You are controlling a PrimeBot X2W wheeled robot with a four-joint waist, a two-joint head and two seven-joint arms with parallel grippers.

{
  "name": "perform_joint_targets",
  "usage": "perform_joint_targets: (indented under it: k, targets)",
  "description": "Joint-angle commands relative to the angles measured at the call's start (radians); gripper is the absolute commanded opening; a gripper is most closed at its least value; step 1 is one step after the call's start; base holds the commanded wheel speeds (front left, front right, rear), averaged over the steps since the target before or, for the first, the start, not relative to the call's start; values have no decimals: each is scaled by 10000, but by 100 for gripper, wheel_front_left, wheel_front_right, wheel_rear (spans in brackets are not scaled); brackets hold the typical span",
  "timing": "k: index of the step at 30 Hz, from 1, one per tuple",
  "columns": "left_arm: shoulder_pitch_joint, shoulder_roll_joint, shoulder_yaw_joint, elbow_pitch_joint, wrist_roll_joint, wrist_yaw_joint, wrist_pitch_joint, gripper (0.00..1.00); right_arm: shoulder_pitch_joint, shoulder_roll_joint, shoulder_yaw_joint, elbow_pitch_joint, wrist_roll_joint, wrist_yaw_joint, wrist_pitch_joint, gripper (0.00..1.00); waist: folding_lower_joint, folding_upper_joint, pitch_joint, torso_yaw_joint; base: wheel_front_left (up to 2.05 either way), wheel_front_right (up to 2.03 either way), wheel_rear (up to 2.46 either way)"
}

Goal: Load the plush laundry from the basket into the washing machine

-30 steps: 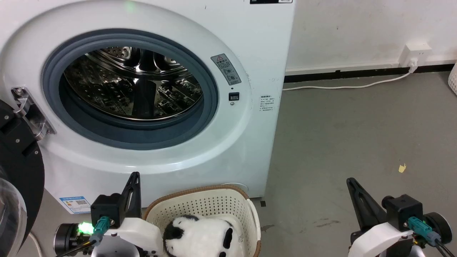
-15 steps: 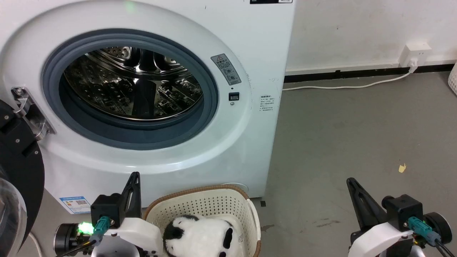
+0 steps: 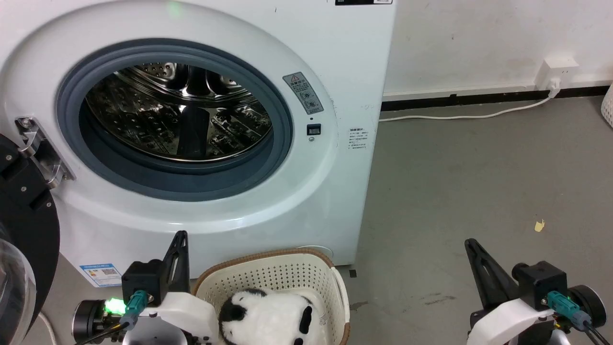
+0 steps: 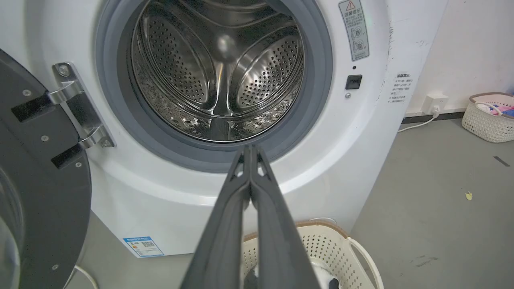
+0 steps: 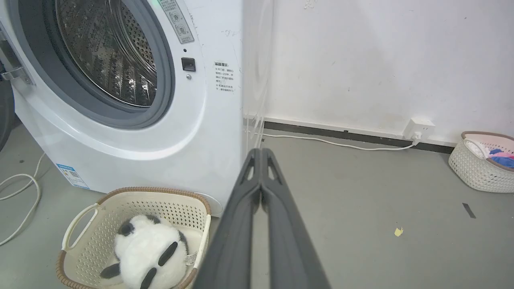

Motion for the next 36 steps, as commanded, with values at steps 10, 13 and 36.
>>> perform_joint_targets:
  k: [10,13,36]
  targets:
    - [6,0,-171,66,-121,59,-125,100,73,1,7,46,156,0,-100,100,0,0,7,-2,0,0,0]
    - [-1,0,-254,116,-187,90,-189,100,102,1,6,73,229,-1,-152,100,0,0,15,-4,0,0,0]
    - [-725,1,-886,1628,-1030,194,112,100,118,5,-81,197,753,-2,-457,100,0,0,521,-96,0,0,0]
